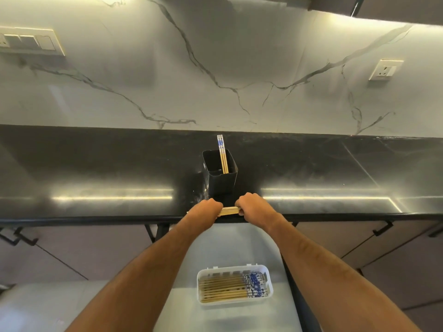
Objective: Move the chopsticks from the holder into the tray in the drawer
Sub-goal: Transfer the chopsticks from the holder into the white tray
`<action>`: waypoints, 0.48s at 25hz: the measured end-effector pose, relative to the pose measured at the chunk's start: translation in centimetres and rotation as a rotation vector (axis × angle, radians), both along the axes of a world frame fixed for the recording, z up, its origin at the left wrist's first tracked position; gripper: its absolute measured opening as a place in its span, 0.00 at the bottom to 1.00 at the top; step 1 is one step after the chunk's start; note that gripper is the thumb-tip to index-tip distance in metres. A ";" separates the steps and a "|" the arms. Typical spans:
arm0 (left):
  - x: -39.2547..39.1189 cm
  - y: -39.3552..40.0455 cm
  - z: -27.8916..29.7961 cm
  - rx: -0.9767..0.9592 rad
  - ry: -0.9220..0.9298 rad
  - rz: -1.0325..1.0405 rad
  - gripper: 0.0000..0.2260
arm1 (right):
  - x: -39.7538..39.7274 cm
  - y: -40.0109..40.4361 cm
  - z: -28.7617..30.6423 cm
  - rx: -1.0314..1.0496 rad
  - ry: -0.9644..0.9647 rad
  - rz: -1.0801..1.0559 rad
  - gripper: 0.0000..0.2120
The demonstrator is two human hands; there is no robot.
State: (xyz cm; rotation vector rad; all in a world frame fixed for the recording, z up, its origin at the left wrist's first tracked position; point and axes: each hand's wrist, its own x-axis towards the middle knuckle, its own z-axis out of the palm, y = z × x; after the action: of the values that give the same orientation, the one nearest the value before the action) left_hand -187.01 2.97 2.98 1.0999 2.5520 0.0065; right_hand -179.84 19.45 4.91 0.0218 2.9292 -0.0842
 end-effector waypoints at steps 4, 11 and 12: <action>3.6 -1.2 -3.1 0.063 0.072 -0.024 0.05 | 3.6 -0.1 -3.0 0.055 0.002 0.036 0.06; 9.4 -1.9 -10.3 0.118 0.012 0.027 0.11 | 8.3 -0.1 -10.4 0.004 -0.107 0.038 0.03; 10.1 -2.0 -11.4 0.109 0.006 0.025 0.11 | 8.8 -0.1 -11.4 -0.008 -0.126 0.037 0.04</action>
State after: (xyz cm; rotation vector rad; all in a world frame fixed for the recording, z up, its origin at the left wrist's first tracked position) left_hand -176.88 1.00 -8.39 1.1089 2.5969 0.1500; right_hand -171.02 19.35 -6.52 -0.0279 2.8020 -0.0854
